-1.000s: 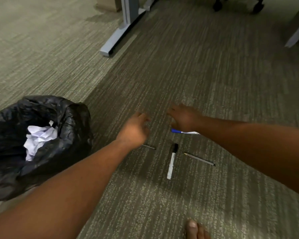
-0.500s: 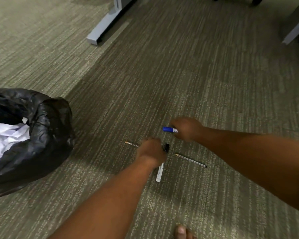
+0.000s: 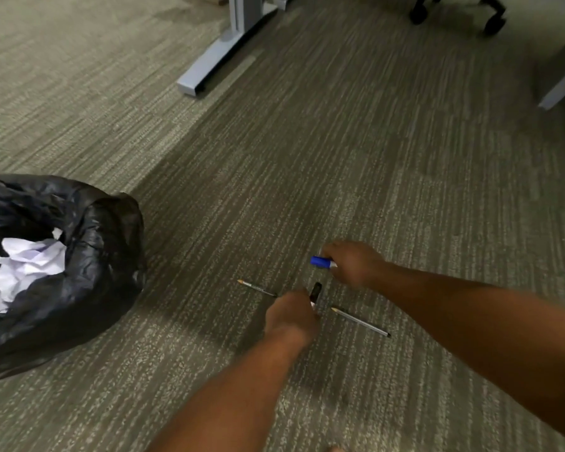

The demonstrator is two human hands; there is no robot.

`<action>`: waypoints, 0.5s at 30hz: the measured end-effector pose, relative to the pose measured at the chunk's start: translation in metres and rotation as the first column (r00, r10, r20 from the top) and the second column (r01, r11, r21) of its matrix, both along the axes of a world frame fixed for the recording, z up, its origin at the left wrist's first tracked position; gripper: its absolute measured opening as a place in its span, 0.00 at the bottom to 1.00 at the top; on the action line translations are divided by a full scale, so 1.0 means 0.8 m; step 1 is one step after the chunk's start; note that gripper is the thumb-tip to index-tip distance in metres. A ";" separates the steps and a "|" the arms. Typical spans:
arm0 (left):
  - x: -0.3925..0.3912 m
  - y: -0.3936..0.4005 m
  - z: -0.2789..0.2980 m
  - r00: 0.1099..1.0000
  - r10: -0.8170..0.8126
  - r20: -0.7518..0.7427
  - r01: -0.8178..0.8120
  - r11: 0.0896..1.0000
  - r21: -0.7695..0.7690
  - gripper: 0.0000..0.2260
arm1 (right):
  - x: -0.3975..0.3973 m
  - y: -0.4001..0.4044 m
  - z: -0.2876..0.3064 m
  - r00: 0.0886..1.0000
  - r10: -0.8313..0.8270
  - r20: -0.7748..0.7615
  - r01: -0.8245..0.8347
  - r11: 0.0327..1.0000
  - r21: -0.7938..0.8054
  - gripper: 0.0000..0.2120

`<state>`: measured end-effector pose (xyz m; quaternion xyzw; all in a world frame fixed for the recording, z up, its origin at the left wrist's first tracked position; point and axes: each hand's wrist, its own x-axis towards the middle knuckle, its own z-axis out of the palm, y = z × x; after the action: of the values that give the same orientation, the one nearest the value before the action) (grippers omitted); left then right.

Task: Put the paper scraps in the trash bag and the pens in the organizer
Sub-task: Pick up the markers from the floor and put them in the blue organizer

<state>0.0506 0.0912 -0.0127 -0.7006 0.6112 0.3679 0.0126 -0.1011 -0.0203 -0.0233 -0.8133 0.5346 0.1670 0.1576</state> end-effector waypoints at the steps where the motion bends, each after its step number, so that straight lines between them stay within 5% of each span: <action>1: 0.002 -0.003 0.008 0.999 0.025 -0.035 -0.025 1.000 -0.008 0.08 | 0.000 0.001 0.004 0.999 -0.013 0.041 0.013 1.000 -0.011 0.13; 8: 0.046 -0.034 0.099 0.951 0.207 -0.232 -0.229 0.971 -0.074 0.07 | 0.024 0.006 0.086 0.938 -0.196 0.285 0.203 0.979 0.006 0.19; 15: 0.080 -0.036 0.255 0.747 0.418 -0.517 -0.491 0.871 -0.004 0.07 | 0.068 0.009 0.254 0.769 -0.388 0.509 0.392 0.914 0.104 0.27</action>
<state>0.1149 0.0627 0.1914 -0.7076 0.4277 0.4846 -0.2856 -0.0463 -0.0130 0.1802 -0.6997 0.6295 -0.0969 0.3237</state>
